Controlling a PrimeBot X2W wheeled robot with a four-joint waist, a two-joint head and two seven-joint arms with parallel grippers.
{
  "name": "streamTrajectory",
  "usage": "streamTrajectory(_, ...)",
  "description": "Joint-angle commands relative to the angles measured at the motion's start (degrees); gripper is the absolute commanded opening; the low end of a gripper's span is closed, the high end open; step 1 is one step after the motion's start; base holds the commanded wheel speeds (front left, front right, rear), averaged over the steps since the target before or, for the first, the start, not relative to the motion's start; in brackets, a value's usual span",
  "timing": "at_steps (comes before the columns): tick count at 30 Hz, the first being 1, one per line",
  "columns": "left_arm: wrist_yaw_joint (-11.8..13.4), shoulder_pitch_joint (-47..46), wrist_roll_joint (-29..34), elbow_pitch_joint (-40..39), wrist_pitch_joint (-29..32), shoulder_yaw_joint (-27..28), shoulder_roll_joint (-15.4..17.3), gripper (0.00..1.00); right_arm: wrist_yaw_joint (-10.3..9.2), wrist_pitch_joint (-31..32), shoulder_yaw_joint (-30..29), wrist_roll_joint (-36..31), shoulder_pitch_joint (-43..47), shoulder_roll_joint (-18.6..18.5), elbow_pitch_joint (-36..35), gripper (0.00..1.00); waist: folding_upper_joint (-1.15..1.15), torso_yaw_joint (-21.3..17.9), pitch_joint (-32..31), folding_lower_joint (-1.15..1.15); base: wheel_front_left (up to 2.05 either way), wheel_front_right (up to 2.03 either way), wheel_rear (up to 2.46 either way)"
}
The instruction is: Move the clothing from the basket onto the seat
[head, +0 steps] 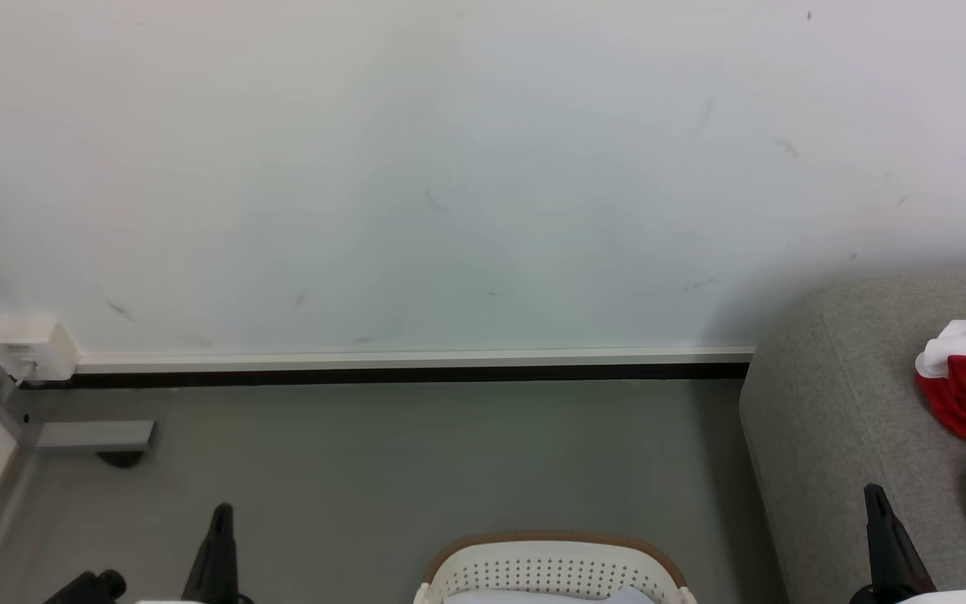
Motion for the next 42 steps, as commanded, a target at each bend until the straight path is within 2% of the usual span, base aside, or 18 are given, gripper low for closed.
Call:
streamTrajectory(1,0.1,-1.6,-2.1,-1.1,0.6,0.3,0.4,0.0,-0.03,0.4,-0.7,1.9,-1.7,-0.1,-0.9,0.0,0.0,0.0,0.0,0.0,0.0,0.0,0.0)
streamTrajectory(22,0.3,-2.5,-17.5,-2.7,4.6,1.3,0.5,0.0,-0.05,4.4,-3.3,15.2,-2.9,0.9,-1.4,0.0,0.0,0.1,0.6,0.0,0.0,0.0,0.0)
streamTrajectory(42,0.5,-3.4,-28.8,-3.8,7.7,2.1,0.6,0.0,-0.07,7.4,-5.2,25.2,-3.7,1.7,-1.6,0.0,0.0,0.3,1.1,0.0,0.0,0.0,0.0)
